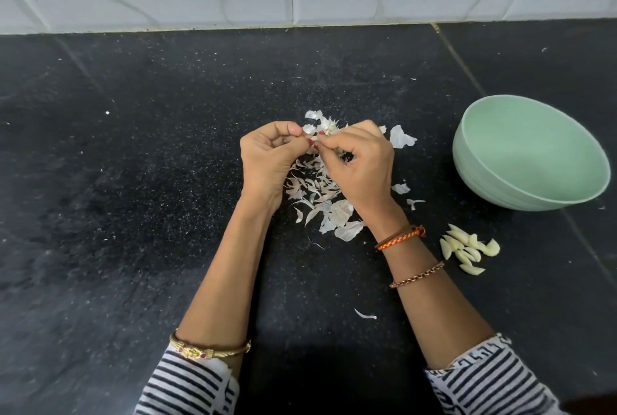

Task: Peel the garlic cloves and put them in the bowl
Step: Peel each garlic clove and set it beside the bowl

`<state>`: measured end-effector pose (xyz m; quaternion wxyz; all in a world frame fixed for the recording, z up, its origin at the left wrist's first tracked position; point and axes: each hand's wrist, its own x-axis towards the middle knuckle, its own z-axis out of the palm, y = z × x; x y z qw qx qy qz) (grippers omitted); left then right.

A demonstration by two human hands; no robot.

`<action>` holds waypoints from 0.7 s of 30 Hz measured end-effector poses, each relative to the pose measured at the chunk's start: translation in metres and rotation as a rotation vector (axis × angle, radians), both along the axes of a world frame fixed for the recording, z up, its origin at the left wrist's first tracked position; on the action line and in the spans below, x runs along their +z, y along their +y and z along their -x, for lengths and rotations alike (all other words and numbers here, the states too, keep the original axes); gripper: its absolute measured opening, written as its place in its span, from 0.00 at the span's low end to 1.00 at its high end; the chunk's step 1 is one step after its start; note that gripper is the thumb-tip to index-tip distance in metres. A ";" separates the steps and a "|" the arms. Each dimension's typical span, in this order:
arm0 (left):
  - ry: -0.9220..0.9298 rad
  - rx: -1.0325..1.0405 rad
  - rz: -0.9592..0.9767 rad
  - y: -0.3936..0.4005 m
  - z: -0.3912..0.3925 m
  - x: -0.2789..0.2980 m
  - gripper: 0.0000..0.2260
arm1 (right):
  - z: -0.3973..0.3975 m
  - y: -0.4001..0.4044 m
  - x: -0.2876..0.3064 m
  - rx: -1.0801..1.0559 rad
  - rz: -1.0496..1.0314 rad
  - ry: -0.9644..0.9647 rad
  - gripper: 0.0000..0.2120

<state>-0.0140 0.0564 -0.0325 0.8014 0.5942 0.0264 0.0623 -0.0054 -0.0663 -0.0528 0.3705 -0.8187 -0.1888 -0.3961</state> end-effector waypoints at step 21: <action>-0.037 0.033 -0.201 -0.006 0.003 0.004 0.08 | 0.009 -0.006 0.026 0.266 -0.638 0.604 0.09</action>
